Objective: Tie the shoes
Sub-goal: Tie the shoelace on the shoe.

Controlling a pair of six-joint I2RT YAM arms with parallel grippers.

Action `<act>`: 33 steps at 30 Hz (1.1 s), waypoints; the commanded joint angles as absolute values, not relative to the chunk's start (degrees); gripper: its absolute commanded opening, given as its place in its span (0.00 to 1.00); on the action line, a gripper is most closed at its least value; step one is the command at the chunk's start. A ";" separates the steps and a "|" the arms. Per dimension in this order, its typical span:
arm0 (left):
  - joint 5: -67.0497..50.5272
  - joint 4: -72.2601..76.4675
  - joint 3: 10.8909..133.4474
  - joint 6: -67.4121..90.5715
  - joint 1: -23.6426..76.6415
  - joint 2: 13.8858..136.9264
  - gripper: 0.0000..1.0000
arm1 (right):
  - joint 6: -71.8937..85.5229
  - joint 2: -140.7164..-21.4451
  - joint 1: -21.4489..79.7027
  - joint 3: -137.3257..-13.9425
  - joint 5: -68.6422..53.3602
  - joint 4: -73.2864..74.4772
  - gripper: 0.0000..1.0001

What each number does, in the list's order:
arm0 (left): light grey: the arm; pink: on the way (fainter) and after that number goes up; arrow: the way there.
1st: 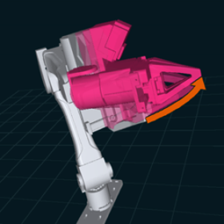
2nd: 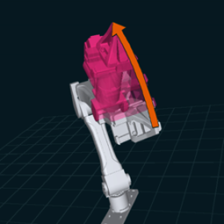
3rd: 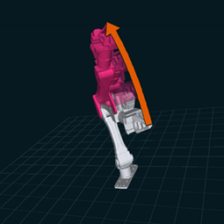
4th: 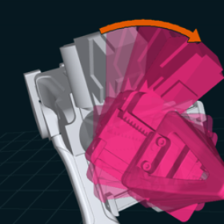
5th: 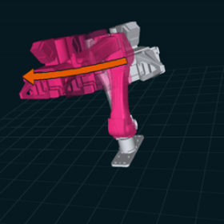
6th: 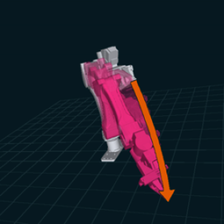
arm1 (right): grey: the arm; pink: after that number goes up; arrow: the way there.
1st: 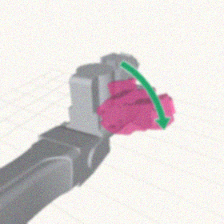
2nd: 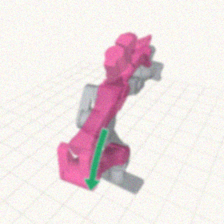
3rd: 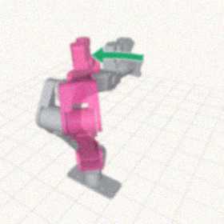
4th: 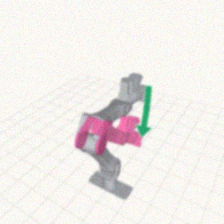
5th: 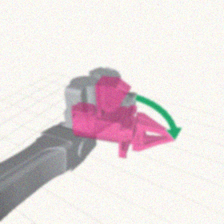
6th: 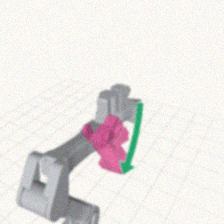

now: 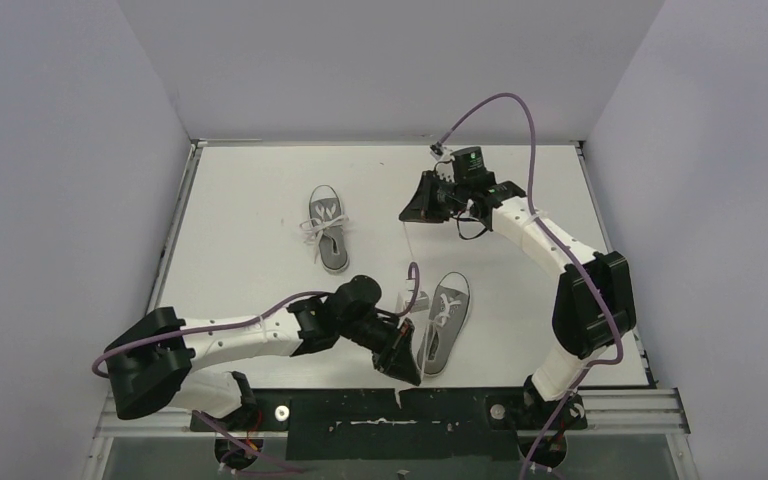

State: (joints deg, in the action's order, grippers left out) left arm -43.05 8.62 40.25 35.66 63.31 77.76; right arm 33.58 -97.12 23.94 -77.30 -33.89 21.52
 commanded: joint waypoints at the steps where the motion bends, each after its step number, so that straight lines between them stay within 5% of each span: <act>1: -41.84 8.72 37.51 35.60 63.00 73.70 0.00 | 32.19 -95.30 21.81 -80.20 -33.78 18.29 0.00; 17: -33.89 7.05 29.71 35.78 56.38 69.50 0.00 | 31.48 -88.92 17.52 -77.99 -33.96 22.17 0.00; 33: -38.36 -9.04 41.65 21.03 43.80 74.23 0.00 | 19.22 -73.18 15.24 -72.59 -22.88 51.67 0.00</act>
State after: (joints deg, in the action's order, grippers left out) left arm -36.93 -4.25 36.86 27.33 46.44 73.23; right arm 22.74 -77.12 15.40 -72.51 -27.22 44.62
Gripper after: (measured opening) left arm 0.004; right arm 0.028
